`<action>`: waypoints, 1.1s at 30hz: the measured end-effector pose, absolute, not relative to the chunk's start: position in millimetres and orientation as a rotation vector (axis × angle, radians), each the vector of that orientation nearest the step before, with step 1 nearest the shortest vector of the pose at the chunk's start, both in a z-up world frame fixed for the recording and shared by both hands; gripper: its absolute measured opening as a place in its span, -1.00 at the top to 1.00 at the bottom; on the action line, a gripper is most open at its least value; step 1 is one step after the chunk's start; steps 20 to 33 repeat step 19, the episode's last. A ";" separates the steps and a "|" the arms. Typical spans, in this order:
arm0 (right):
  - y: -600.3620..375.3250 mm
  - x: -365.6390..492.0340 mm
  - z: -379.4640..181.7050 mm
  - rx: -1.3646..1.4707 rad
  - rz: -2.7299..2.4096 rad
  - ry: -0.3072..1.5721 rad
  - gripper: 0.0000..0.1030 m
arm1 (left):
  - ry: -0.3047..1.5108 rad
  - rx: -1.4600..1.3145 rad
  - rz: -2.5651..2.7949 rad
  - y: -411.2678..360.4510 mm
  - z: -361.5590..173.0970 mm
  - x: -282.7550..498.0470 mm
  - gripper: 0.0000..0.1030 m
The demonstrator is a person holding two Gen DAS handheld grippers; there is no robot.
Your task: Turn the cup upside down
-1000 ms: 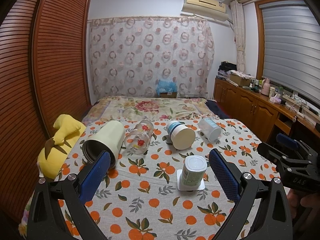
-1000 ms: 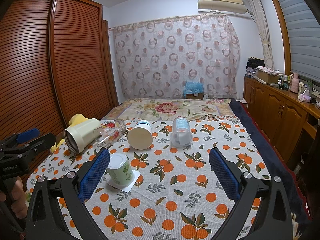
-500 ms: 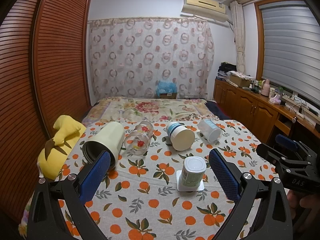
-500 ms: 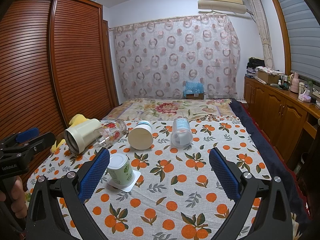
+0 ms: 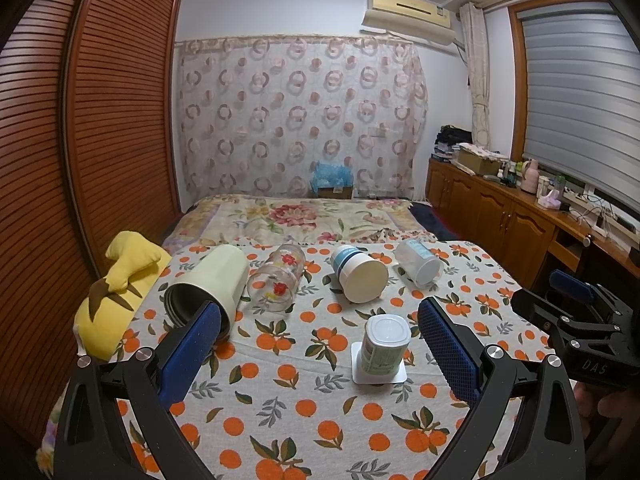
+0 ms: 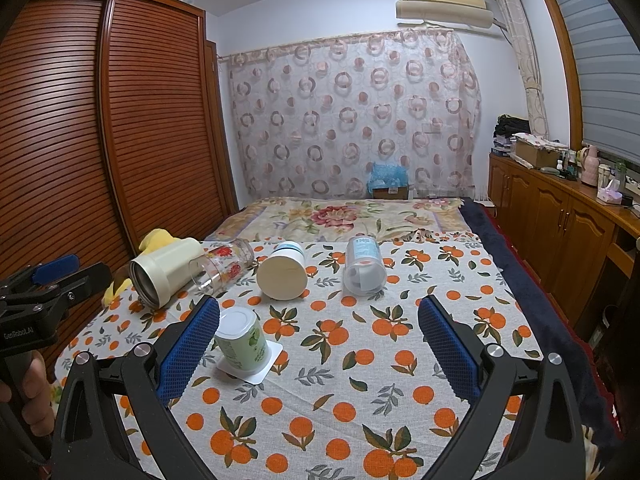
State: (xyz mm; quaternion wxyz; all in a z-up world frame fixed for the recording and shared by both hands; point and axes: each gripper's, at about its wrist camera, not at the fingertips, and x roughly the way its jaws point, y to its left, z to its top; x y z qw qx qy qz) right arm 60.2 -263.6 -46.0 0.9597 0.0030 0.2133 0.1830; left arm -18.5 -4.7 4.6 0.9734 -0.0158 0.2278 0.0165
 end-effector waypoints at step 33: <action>-263.8 60.2 -46.3 0.007 0.371 0.431 -0.95 | 0.459 -0.035 0.036 -4.7 6.0 -19.1 -0.85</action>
